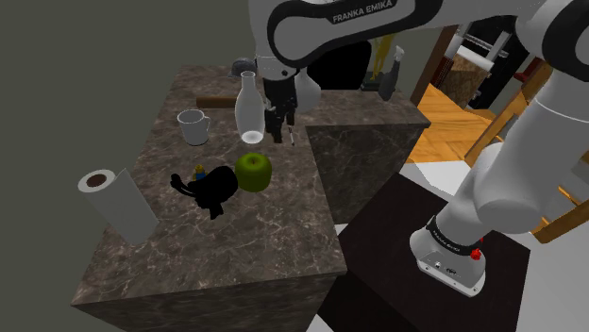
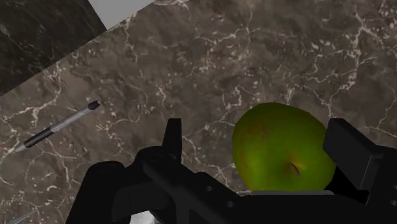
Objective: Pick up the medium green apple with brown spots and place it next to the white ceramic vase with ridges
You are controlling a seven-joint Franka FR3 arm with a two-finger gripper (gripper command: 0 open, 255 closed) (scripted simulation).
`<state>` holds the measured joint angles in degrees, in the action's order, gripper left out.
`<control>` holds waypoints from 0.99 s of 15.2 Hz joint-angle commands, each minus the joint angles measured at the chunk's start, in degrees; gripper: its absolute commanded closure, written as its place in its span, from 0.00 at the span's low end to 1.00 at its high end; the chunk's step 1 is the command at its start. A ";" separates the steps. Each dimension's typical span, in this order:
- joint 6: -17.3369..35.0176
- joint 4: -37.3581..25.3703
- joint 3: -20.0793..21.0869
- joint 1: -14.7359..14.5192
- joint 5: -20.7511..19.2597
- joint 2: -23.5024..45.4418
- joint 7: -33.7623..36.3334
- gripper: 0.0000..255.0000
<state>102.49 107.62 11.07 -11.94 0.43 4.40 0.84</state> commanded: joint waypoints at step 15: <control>5.18 -8.87 2.80 -3.79 -1.57 13.66 -1.17 0.00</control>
<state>107.11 98.20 13.90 -15.79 -1.14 18.07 -0.27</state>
